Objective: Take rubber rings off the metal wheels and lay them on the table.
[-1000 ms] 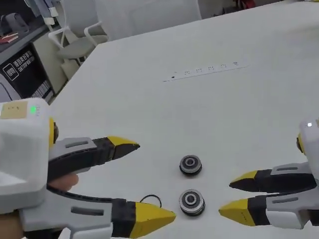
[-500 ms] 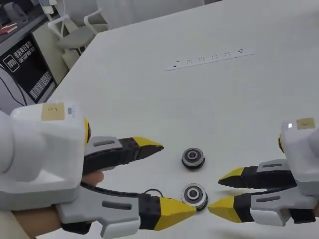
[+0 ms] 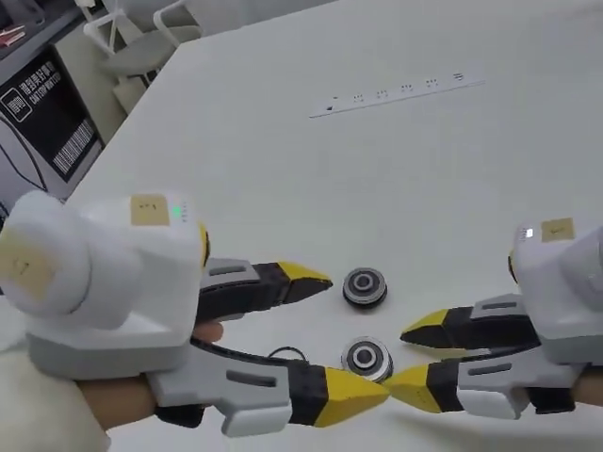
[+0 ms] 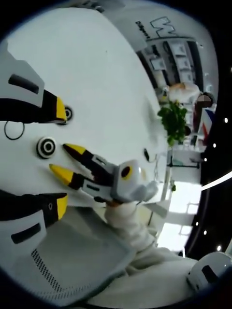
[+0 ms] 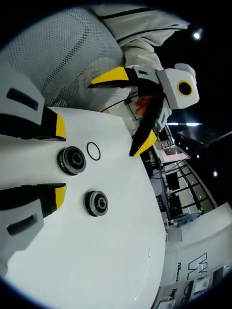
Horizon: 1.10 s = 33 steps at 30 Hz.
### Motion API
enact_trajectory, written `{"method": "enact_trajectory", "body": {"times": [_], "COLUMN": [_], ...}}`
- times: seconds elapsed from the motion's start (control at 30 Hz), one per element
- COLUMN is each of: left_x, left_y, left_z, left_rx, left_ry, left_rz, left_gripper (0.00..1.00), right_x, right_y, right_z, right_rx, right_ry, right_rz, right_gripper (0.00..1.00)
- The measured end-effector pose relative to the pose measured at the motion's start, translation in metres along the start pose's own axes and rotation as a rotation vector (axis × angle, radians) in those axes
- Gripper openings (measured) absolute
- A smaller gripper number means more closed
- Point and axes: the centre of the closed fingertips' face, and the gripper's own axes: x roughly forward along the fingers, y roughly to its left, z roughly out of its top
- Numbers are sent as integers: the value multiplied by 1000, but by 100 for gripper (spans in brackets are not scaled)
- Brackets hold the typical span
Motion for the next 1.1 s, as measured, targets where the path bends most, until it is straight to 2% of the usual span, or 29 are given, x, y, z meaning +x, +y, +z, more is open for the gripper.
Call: {"method": "enact_trajectory", "body": {"times": [0.4,0.53,0.63,0.87,1.0,1.1], "left_x": [18,23,26,31,33,35], "left_y": [12,14,16,19,22,22], "left_z": [-21,-26,-32,-46,-49,-52], "left_rx": [-48,-85,-95,-82,-87,-86], "left_ry": [0,-27,-17,17,18,26], "left_rz": [10,10,22,39,53,49], "left_gripper": [44,35,29,24,23,22], "right_x": [5,7,8,11,11,11], "right_y": [2,2,3,3,0,1], "right_z": [-3,-4,-4,-5,-5,-5], "right_rx": [-25,-35,-43,-85,-132,-135], "right_ry": [13,19,21,32,42,43], "right_rz": [9,9,11,8,0,-1], "right_gripper": [29,28,27,22,18,18]}}
